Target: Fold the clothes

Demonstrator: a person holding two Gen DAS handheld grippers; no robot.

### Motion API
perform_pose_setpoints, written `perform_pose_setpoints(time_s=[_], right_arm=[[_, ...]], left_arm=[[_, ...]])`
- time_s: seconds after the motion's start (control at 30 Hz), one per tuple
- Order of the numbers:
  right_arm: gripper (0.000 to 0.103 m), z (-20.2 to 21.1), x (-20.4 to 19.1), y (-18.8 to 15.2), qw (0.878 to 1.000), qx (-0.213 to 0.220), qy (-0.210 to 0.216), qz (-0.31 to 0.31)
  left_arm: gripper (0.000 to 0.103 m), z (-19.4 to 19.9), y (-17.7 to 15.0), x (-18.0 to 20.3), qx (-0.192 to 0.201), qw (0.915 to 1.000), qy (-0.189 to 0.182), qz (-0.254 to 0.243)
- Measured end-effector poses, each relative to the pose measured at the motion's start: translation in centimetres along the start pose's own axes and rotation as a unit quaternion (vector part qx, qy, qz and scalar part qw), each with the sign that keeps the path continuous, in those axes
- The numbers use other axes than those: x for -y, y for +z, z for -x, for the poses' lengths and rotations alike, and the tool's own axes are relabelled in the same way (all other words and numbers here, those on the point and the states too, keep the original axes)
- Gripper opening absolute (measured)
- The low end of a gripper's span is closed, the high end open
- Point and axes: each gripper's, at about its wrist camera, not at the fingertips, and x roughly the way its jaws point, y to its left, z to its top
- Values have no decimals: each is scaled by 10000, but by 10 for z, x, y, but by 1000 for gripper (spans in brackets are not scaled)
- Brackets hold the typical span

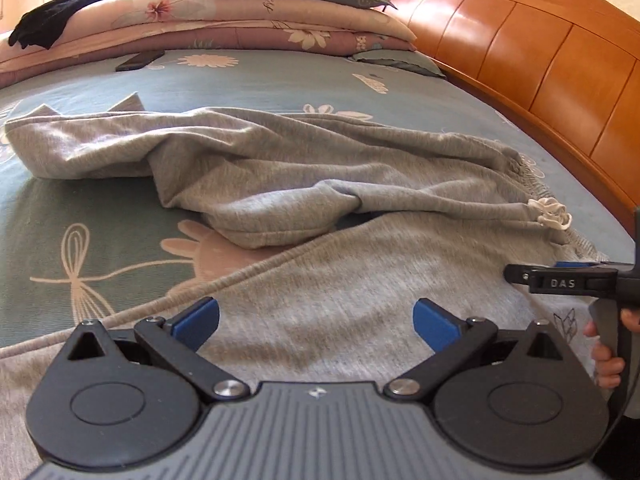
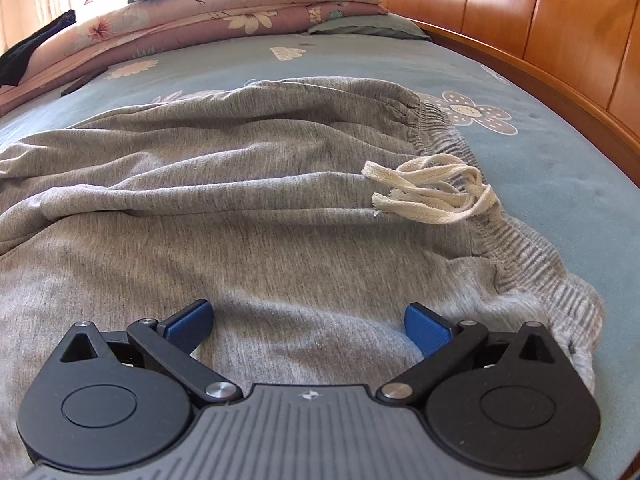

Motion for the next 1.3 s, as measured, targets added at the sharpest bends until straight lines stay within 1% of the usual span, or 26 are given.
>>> perform_pose_setpoints(time_s=[0.03,0.1,0.17,0.27,0.3,0.33,0.37,0.4,0.5,0.53,0.6,0.63,0.7,0.73,0.77,0.8,0.83,0.93,0.97,1.07,1.13,1.2,1.27,1.3], right_arm=[[103,8,-8,-1,9999,69,90,66],[103,26,-24,-3,9991,225,291,218],[103,39,-45,-7,9974,336,471,422],[103,30,-91,-21,9926,78,680,1001],[103,22,-107,-27,9907,-14,559,1241],[103,21,-112,-32,9911,239,473,1219],[103,21,-115,-32,9922,404,416,1103],[103,18,-115,-28,9940,329,449,941],[103,16,-107,-14,9978,-99,524,398],[103,22,-104,-11,9982,-47,506,325],[103,35,-105,-7,9974,321,446,458],[103,36,-108,-3,9969,390,339,585],[103,26,-116,6,9960,270,168,839],[103,17,-119,10,9953,194,170,935],[103,7,-123,11,9946,67,187,1018],[103,-6,-127,12,9934,-172,214,1116],[103,-11,-127,13,9940,-140,258,1051],[103,-11,-122,20,9942,-248,397,969],[103,-7,-120,21,9940,-160,401,1004],[103,13,-121,28,9906,269,499,1248],[103,23,-124,39,9875,511,624,1354],[103,31,-130,52,9843,682,804,1413],[103,37,-140,68,9813,773,1045,1420],[103,39,-149,76,9784,801,1188,1488]], left_arm=[[102,-1,-3,-8,28,9999,20,102],[102,-5,-9,-23,42,9994,-193,277],[102,-5,-12,-28,66,9995,-109,299],[102,-4,-17,-35,101,9994,30,325],[102,-4,-18,-36,122,9993,27,339],[102,-5,-18,-37,144,9993,21,354],[102,-6,-19,-37,165,9993,37,325],[102,-6,-19,-37,178,9994,83,287],[102,-3,-18,-35,220,9993,191,228],[102,-1,-17,-36,247,9992,202,243],[102,2,-16,-39,294,9988,205,331],[102,4,-16,-42,313,9985,196,407],[102,2,-16,-48,257,9980,209,545],[102,0,-16,-50,221,9978,225,578],[102,-2,-17,-49,219,9979,266,551],[102,-3,-17,-48,227,9980,307,510],[102,-4,-17,-46,238,9980,373,456],[102,-4,-15,-41,319,9975,536,328],[102,-3,-14,-42,354,9972,576,308],[102,6,-9,-57,500,9953,629,549],[102,14,-7,-72,631,9927,694,758],[102,21,-3,-92,815,9865,971,1039],[102,26,0,-113,929,9764,1374,1382],[102,30,0,-124,949,9698,1567,1610]])
